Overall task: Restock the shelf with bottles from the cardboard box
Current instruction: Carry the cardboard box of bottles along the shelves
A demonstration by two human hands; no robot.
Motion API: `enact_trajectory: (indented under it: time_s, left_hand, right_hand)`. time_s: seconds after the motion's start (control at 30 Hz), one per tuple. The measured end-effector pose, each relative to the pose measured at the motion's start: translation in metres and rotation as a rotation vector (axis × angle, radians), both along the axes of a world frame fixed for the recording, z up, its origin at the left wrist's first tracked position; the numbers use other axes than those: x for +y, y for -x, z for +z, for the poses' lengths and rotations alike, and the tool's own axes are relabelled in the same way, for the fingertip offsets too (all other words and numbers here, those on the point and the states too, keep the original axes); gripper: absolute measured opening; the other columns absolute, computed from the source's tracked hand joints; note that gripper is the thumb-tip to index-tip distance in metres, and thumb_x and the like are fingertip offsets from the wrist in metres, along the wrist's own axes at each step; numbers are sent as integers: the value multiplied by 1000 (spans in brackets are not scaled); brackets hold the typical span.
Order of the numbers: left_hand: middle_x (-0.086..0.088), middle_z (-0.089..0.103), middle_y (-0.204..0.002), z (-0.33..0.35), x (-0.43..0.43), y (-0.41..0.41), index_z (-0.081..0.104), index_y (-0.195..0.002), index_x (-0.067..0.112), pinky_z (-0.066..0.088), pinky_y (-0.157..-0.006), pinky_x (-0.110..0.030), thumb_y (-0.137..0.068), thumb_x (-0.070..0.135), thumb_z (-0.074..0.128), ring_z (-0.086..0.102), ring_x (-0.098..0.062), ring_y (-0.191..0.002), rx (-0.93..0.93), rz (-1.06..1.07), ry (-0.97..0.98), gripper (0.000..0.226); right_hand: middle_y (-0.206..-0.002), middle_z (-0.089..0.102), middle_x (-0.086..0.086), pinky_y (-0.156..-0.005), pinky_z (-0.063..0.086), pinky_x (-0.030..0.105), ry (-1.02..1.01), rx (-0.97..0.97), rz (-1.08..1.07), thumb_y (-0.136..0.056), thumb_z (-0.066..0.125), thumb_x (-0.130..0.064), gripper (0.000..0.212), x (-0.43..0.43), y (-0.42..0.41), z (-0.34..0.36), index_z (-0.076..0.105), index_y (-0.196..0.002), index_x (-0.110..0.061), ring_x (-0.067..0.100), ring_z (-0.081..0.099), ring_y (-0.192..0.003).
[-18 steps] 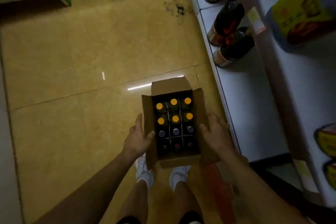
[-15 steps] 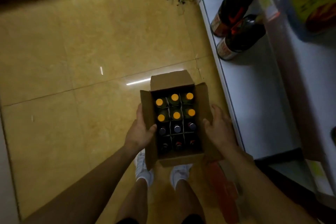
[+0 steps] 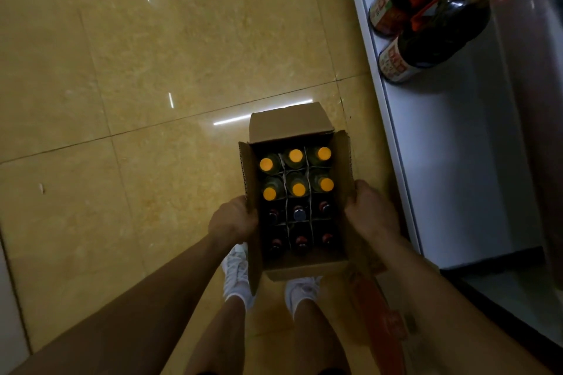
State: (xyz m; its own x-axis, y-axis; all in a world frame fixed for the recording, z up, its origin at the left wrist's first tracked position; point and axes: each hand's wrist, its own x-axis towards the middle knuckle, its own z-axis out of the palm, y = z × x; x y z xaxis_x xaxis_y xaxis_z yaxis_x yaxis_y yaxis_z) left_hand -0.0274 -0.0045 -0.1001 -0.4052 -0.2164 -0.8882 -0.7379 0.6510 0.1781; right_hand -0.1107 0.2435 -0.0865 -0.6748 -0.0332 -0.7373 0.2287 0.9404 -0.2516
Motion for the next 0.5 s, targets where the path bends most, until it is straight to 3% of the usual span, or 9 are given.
enact_trajectory:
  time_s: [0.17,0.3,0.4,0.5]
  left_hand:
    - [-18,71,-108,-4,11,15,60,-112,8,55,-80,-38,-106,44,41,69,-37,-96,-15,-87,92,41]
    - [-19,66,-117,-5,17,25,58,-118,6,47,-80,-37,-107,45,39,64,-37,-107,-55,-106,132,45]
    - [-18,66,-119,-5,15,30,58,-118,6,49,-83,-37,-107,46,40,64,-37,-109,-47,-96,169,45]
    - [-18,68,-118,-5,14,33,60,-118,0,48,-82,-34,-106,34,45,65,-36,-110,0,-95,178,39]
  right_hand:
    - [-81,59,4,-60,43,31,-38,-90,152,-106,43,-34,26,7,26,0,56,-94,-14,17,53,-68]
    - [-72,52,1,-54,33,29,-62,-124,274,-106,44,-39,30,1,41,-3,51,-87,-16,17,51,-66]
    - [-73,52,0,-52,31,27,-70,-150,298,-104,47,-35,28,-5,45,-6,50,-83,-16,16,51,-66]
    - [-71,52,0,-52,31,27,-90,-173,317,-101,50,-23,29,-10,44,-6,46,-73,-18,13,47,-61]
